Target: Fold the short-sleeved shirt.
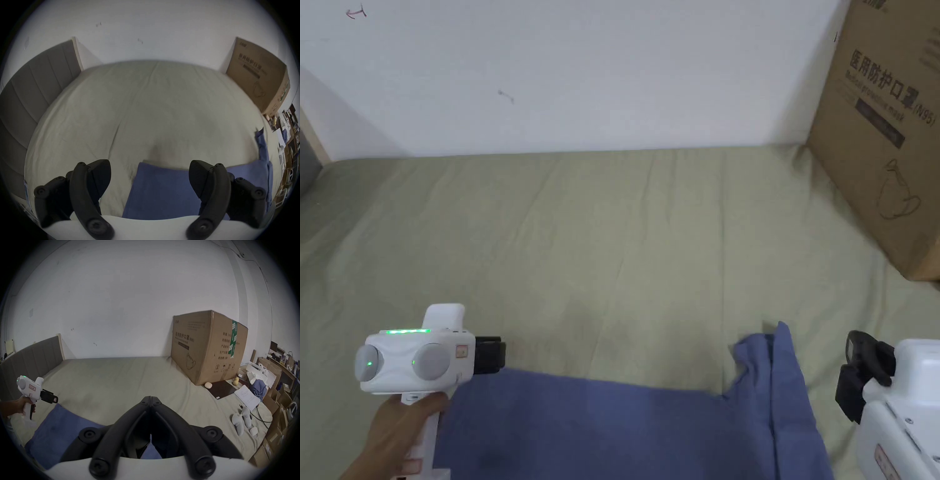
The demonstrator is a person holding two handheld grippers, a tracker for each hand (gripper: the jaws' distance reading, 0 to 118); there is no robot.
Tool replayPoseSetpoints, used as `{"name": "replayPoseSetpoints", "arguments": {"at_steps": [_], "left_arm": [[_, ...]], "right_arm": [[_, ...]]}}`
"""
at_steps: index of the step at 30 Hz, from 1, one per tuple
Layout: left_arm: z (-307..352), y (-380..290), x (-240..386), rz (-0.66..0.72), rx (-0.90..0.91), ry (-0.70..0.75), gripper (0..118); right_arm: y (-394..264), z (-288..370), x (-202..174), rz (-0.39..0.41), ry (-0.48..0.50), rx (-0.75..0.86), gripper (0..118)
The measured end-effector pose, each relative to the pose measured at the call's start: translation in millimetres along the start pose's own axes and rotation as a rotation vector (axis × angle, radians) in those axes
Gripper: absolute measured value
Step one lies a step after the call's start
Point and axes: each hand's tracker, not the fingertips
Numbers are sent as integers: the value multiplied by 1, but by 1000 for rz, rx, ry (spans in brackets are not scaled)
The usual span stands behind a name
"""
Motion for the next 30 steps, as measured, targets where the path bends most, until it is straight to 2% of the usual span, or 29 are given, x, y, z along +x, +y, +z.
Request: {"name": "replayPoseSetpoints", "arguments": {"at_steps": [2,3,4,5,7,8,10,12,14,15,16,17,18,19,23,25,28,30], "left_arm": [[-14,-4,1,-9,-36,18,97],[-21,-6,0,-3,-58,24,92],[-25,-9,1,0,-89,10,80],[-30,-13,2,0,-123,-23,56],[-31,-20,8,-11,-143,-51,49],[-27,-19,11,-34,-91,-8,37],[-25,-15,12,-16,-104,-39,2],[-12,-13,13,2,-69,-68,2],[7,-14,16,6,-2,-95,2],[17,-13,16,2,32,-102,2],[29,-14,17,-2,59,-110,2],[42,-15,17,1,84,-130,2],[53,-16,16,3,101,-148,2],[67,-17,18,3,114,-152,2],[96,-19,18,13,148,-168,2],[102,-21,18,20,151,-172,2],[103,-24,16,31,151,-169,2],[104,-29,15,42,142,-168,2]], "right_arm": [[-6,-6,3,-8,-10,-17,0],[-8,-9,5,-10,-16,-30,0],[-10,-10,7,-12,-21,-40,0],[-12,-13,9,-16,-25,-47,0],[-14,-16,11,-26,-26,-59,0],[-14,-18,15,-31,-27,-70,0],[-14,-24,19,-47,-27,-91,0],[-15,-36,25,-56,-19,-142,1],[-20,-55,28,-37,-10,-248,31],[-24,-64,29,-40,-7,-273,40],[-26,-71,23,-41,13,-318,40],[-33,-83,23,-53,24,-365,84],[-41,-93,21,-54,23,-394,105],[-49,-101,20,-64,22,-415,115],[-74,-132,14,-81,11,-567,110],[-88,-143,14,-71,7,-600,104],[-103,-155,9,-53,25,-663,66],[-110,-158,4,-65,31,-676,48]]}}
